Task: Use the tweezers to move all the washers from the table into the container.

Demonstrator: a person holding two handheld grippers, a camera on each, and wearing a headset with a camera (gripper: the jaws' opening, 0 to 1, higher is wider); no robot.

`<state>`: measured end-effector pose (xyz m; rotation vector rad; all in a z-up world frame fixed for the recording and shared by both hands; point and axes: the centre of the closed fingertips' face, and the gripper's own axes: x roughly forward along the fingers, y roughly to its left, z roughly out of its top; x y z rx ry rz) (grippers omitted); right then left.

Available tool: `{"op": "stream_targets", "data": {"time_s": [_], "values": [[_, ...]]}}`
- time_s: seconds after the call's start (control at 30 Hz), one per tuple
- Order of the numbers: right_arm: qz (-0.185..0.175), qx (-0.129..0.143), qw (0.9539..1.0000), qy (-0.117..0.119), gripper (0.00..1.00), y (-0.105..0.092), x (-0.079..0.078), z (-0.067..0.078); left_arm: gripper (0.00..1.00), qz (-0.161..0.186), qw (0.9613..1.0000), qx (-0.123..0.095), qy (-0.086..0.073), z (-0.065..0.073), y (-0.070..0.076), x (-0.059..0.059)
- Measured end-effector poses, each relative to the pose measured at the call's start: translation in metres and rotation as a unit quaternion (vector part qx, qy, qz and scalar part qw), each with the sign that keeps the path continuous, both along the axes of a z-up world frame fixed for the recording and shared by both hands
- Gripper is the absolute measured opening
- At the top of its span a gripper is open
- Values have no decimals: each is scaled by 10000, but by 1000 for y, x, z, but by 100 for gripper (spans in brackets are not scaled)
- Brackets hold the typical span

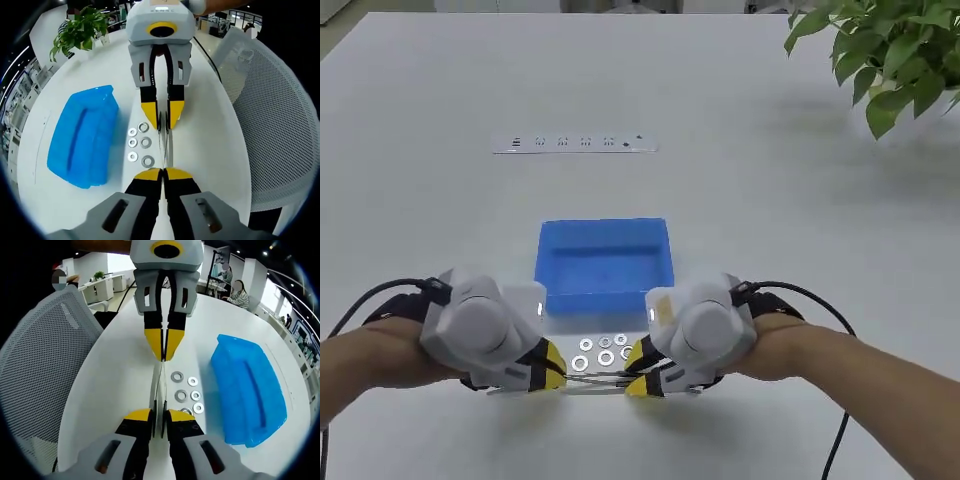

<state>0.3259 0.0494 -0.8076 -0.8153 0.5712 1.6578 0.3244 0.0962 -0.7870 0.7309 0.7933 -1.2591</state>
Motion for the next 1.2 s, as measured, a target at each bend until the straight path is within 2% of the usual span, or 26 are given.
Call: {"op": "stream_targets", "data": {"time_s": [0.2,0.47,0.93,1.03,1.2], "values": [[-18,-4,10000,-22,14,0,0,0,6,27,10000,-71,2,10,-4,0],[6,10,9999,-105,13,0,0,0,5,1,9997,-215,-76,28,-12,-2],[-158,277,9994,-114,11,2,2,11,5,-112,9989,-353,-274,57,-25,1],[-187,329,9992,-112,11,3,2,14,5,-58,9988,-418,-237,63,-28,1],[-236,391,9989,-100,11,6,1,17,5,-122,9984,-449,-311,70,-32,1]]}}
